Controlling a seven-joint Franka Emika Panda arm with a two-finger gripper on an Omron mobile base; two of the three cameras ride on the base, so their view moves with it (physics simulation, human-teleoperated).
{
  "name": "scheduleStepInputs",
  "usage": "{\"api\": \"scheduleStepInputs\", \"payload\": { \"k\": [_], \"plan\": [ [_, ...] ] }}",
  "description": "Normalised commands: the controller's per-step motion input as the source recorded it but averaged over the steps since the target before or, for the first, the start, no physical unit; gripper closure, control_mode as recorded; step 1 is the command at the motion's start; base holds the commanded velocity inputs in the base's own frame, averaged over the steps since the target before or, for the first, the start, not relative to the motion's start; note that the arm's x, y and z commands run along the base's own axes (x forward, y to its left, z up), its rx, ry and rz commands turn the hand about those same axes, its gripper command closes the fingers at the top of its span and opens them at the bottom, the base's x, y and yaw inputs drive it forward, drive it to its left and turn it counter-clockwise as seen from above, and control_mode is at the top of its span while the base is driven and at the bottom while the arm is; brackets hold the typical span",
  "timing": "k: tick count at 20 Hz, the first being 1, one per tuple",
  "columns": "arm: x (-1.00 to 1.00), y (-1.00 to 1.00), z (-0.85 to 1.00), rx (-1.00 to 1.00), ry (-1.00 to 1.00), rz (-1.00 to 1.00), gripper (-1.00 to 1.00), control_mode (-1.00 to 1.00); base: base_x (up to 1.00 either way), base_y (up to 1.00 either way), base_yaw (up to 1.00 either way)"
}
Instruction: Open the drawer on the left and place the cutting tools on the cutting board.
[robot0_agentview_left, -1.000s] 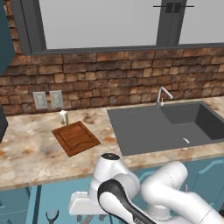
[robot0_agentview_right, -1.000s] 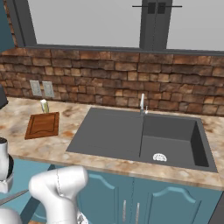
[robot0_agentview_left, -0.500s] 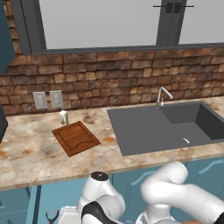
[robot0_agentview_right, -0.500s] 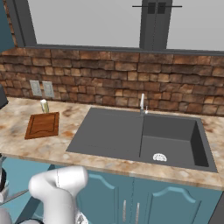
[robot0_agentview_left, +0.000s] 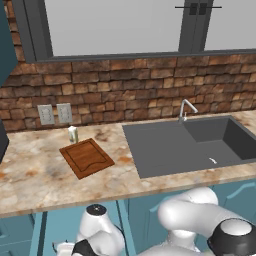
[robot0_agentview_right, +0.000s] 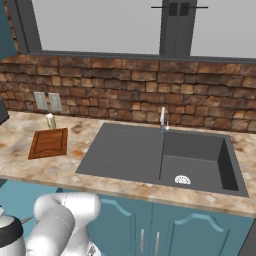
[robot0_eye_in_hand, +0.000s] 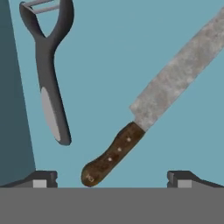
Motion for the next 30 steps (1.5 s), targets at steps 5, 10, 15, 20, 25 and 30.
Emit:
{"api": "scheduleStepInputs", "payload": {
  "k": [5,10,15,20,25,30],
  "plan": [
    [0.06,0.04,-0.32,-0.05,0.03,0.00,-1.00,-1.00,0.00,0.00,0.00],
    [0.00,0.00,-0.38,-0.07,0.04,0.00,-1.00,-1.00,0.00,0.00,0.00],
    [0.00,0.00,-0.21,-0.04,0.01,0.00,-1.00,-1.00,0.00,0.00,0.00],
    [-0.02,0.00,-0.26,-0.05,0.00,0.00,-1.00,-1.00,0.00,0.00,0.00],
    [-0.04,0.01,-0.33,-0.06,0.00,0.00,-1.00,-1.00,0.00,0.00,0.00],
    [0.00,0.04,-0.16,-0.01,0.01,0.00,1.00,-1.00,0.00,0.00,0.00]
  ]
}}
